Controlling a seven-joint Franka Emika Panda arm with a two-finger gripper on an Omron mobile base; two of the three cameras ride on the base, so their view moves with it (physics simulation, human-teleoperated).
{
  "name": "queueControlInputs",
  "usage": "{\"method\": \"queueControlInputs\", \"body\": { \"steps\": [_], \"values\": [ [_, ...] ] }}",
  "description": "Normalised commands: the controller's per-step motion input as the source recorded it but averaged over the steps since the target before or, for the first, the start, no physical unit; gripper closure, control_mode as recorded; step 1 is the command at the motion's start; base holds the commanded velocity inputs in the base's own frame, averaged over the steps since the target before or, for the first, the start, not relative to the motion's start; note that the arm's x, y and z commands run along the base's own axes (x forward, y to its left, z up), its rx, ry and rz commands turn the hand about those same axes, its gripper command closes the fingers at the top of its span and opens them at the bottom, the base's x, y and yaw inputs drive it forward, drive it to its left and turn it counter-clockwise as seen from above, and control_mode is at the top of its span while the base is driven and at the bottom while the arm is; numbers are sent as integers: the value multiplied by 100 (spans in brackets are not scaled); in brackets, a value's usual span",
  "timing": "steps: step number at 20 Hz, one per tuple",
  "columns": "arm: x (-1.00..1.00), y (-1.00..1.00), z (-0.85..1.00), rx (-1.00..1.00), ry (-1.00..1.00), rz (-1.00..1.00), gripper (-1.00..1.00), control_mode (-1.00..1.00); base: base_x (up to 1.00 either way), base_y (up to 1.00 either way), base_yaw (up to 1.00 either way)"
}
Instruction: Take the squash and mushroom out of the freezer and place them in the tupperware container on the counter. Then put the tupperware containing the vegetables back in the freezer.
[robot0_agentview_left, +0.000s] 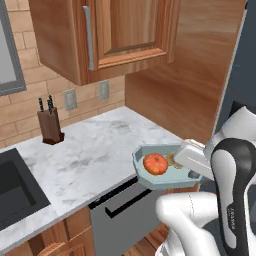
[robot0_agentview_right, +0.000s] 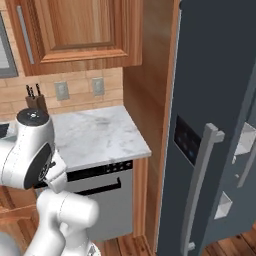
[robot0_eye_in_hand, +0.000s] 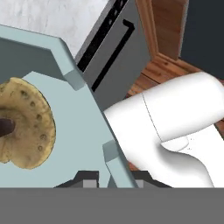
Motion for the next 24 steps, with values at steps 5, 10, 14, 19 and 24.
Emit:
{"method": "queueControlInputs", "body": {
  "steps": [5, 10, 14, 19, 24],
  "values": [
    [0, 0, 0, 0, 0, 0, 100, 100, -100, -41, -10],
    [0, 0, 0, 0, 0, 0, 100, 100, -69, -91, -4],
    [0, 0, 0, 0, 0, 0, 100, 100, -30, -100, 1],
    [0, 0, 0, 0, 0, 0, 100, 100, -2, -100, 11],
    [0, 0, 0, 0, 0, 0, 100, 100, -6, -100, 14]
  ]
}}
